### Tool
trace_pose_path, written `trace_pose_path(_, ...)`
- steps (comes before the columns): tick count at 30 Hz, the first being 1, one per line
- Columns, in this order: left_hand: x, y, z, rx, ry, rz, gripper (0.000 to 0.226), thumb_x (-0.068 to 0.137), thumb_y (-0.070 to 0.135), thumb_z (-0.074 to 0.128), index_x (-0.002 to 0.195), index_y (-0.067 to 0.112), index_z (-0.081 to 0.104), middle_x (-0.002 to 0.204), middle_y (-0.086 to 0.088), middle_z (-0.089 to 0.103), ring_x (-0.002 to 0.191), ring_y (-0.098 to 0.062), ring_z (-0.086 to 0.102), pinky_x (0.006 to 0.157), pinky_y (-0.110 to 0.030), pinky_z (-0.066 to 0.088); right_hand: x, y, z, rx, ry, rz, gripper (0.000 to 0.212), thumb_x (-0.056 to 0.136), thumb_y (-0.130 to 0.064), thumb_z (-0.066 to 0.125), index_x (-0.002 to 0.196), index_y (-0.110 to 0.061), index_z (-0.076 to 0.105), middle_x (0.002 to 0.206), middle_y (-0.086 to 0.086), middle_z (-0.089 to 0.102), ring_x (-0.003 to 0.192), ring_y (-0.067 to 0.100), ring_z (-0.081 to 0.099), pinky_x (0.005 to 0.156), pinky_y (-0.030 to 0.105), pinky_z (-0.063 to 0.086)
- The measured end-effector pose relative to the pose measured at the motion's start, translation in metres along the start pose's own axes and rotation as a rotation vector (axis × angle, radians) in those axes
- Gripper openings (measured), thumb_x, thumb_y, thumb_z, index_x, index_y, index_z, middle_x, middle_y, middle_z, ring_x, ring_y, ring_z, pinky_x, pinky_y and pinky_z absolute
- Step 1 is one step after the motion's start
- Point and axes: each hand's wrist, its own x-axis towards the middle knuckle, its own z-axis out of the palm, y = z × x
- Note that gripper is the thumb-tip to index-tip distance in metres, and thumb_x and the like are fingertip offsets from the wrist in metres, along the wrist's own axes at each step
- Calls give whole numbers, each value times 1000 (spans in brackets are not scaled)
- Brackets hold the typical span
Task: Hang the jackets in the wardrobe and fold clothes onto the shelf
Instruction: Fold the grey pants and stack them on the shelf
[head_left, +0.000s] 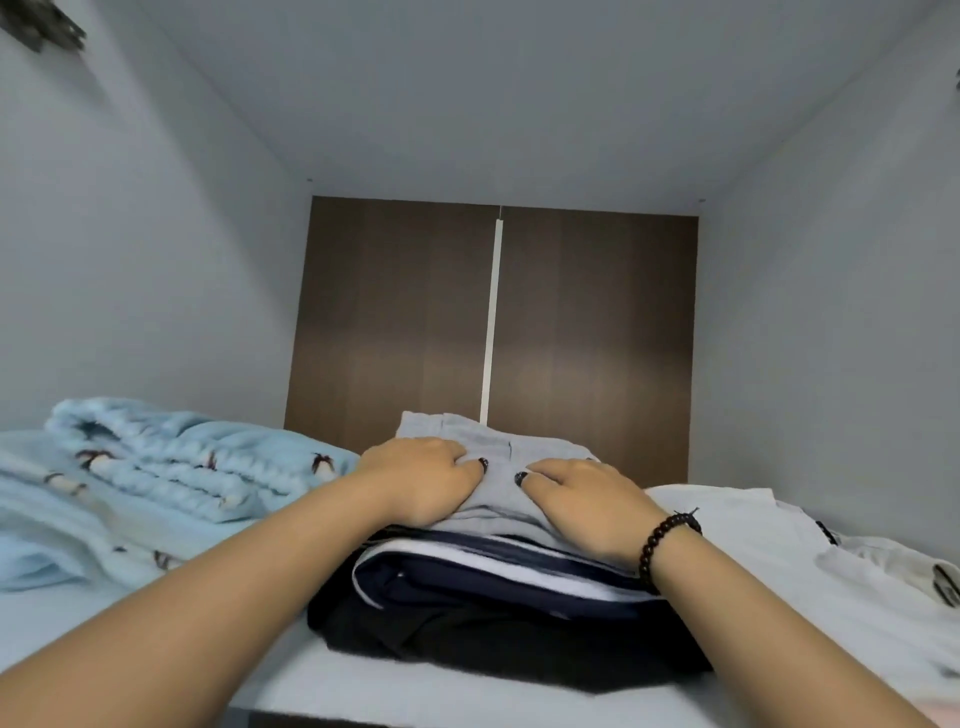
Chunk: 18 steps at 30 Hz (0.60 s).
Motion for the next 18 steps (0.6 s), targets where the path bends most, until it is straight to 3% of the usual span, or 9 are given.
trace_pose_path(2,-12,3,0,-16,71,0,48,96,55,20,117,31,56,137,2,55,118,-24,51,87,-36,40,-8,-2,2,10,87,15,40,96,-48,29,103,-25,62,118,-7,61,109,23,52,83,31,38)
trace_pose_path(3,-21,4,-2,-22,88,3,46,97,53,22,116,28,56,138,-1,55,119,-26,50,90,-37,40,-14,-3,2,36,150,46,42,94,-51,31,106,-26,63,120,-5,61,109,23,52,83,31,41)
trace_pose_path(6,-52,7,-9,-25,98,25,53,99,48,28,143,21,40,150,-4,40,136,-27,35,109,-38,31,-32,-7,3,142,263,94,40,94,-48,41,118,-24,61,128,0,59,115,22,53,91,32,42)
trace_pose_path(9,-90,7,-18,-69,108,34,56,97,47,39,144,17,35,149,-3,38,138,-24,31,108,-36,29,-59,-15,1,309,353,110,38,94,-35,51,128,-22,57,138,-1,52,125,18,47,101,26,33)
trace_pose_path(14,-171,-4,-27,-150,105,-4,55,95,41,46,144,19,36,149,-4,39,134,-21,37,108,-34,34,-120,-49,9,455,477,101,35,91,-21,57,125,-20,59,132,-3,55,88,-1,54,87,18,35)
trace_pose_path(18,-237,-19,-36,-85,78,-46,58,95,41,45,148,22,30,152,-4,34,139,-22,32,111,-38,32,-165,-90,20,423,420,76,38,90,-24,58,128,-21,57,134,-4,53,77,3,54,81,21,33)
